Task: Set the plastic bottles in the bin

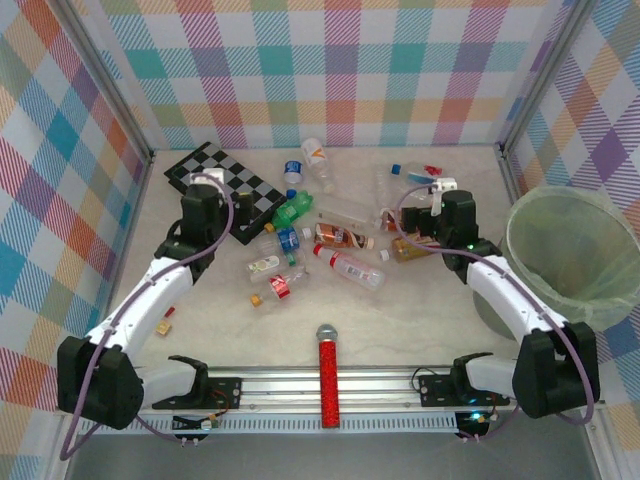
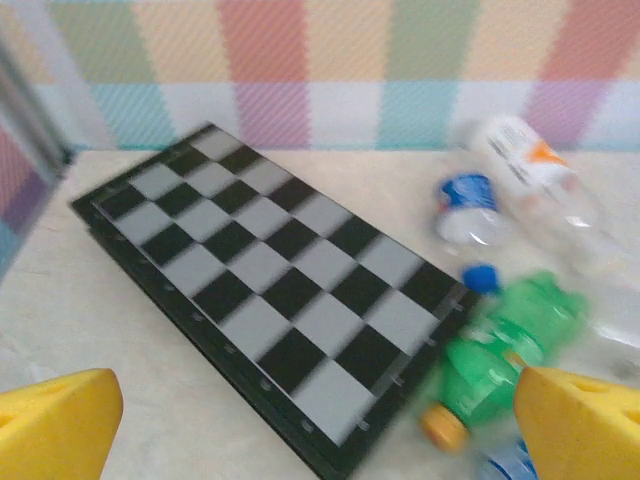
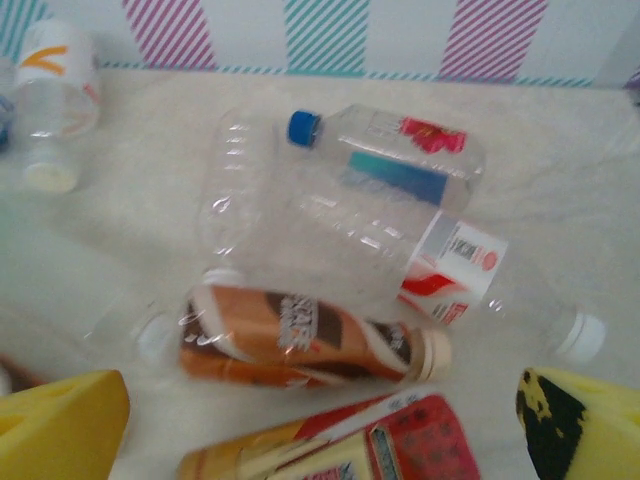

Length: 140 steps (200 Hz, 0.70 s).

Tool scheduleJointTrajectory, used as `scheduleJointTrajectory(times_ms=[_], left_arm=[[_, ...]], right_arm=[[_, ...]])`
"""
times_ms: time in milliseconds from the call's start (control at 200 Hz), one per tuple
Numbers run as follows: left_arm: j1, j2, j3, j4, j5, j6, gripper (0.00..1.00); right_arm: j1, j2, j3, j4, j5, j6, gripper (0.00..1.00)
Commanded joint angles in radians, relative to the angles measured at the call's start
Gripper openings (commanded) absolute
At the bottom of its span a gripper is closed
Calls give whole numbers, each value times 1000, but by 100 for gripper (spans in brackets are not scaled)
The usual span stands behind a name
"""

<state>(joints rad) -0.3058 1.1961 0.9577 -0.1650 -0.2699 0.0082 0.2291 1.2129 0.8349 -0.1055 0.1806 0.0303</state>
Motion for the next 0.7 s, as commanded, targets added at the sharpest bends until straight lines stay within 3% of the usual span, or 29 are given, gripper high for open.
scheduleJointTrajectory(times_ms=[0, 190, 695], left_arm=[[-76, 41, 98, -518, 74, 5, 99], [-117, 154, 174, -749, 264, 28, 98], [-130, 408, 210, -681, 182, 112, 100]], right_arm=[[16, -19, 91, -432, -165, 43, 99], [37, -34, 173, -687, -336, 63, 99], [72, -85, 176, -748, -349, 111, 99]])
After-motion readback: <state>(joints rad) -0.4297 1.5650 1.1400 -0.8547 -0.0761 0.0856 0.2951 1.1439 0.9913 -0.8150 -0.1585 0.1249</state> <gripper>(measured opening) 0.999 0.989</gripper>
